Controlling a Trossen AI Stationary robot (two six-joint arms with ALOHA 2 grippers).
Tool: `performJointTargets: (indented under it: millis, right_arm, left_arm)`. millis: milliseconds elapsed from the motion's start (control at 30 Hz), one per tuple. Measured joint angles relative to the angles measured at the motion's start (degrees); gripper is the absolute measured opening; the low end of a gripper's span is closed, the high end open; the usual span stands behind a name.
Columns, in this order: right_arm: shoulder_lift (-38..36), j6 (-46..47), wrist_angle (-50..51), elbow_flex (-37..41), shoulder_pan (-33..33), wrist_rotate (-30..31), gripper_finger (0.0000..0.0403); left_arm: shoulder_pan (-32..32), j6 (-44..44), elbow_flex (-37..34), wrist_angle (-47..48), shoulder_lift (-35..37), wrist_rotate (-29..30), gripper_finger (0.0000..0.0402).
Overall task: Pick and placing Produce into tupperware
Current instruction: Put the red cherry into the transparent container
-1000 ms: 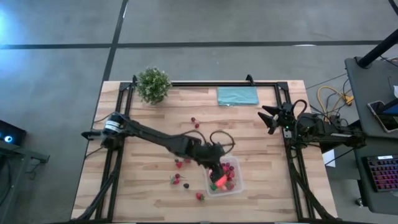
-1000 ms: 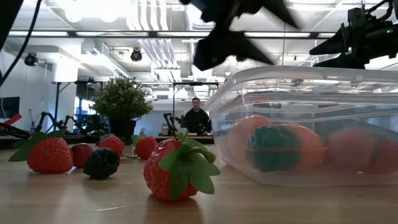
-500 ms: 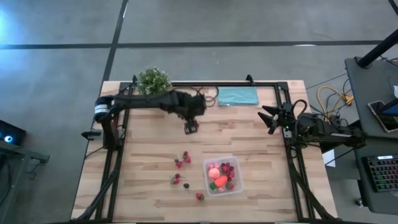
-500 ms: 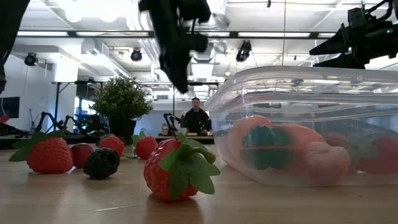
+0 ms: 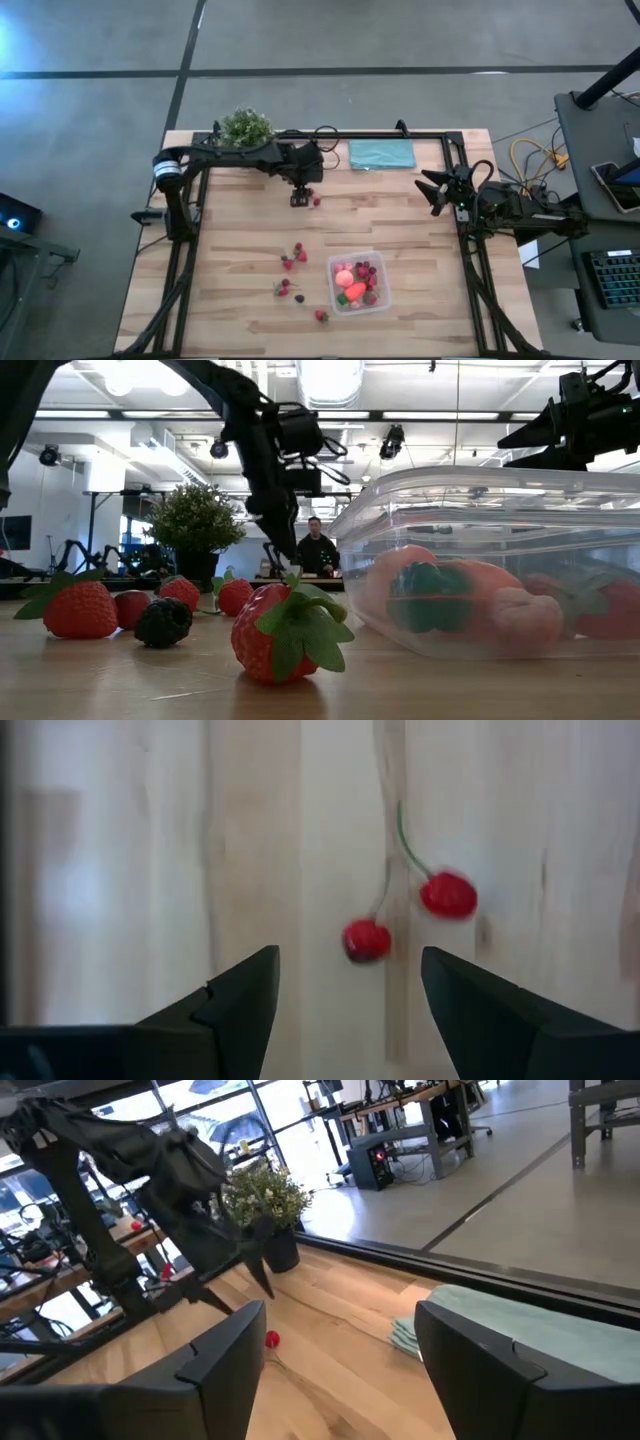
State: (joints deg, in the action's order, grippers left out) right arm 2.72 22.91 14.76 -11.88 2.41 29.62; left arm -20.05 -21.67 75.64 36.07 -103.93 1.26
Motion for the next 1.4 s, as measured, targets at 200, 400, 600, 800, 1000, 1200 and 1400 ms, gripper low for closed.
performJointTargets:
  millis: [200, 400, 600, 800, 1000, 1200, 1400]
  right_arm:
    - [0.0, -0.01, -0.01, 0.0, 0.0, 0.01, 0.0254]
    - [0.0, 0.0, -0.03, 0.0, 0.0, 0.01, 0.025]
    - [0.06, 0.0, 0.0, 0.0, -0.02, -0.01, 0.0248]
    - [0.0, 0.01, -0.01, 0.0, -0.02, 0.01, 0.0254]
    - [0.0, -0.01, -0.01, 0.0, -0.02, 0.0, 0.0249]
    - [0.0, 0.01, -0.01, 0.0, -0.01, -0.01, 0.0248]
    - [0.0, 0.01, -0.01, 0.0, -0.02, 0.0, 0.0253]
  left_arm:
    - [0.02, -2.82, -1.34, -0.37, -3.21, -0.33, 0.023]
    - [-0.11, -2.78, -1.32, -4.08, -4.97, -0.4, 0.023]
    - [-0.2, -2.74, -1.37, -3.97, -5.64, -1.12, 0.023]
    - [-0.22, -2.73, -2.21, -4.35, -5.63, -1.71, 0.0203]
    - [-0.2, -2.05, -3.67, -6.2, -5.63, -1.81, 0.0166]
    - [-0.2, -1.11, -3.92, -8.67, -5.63, -2.71, 0.0148]
    - [-0.2, -1.03, -3.92, -10.82, -5.68, -2.78, 0.0129]
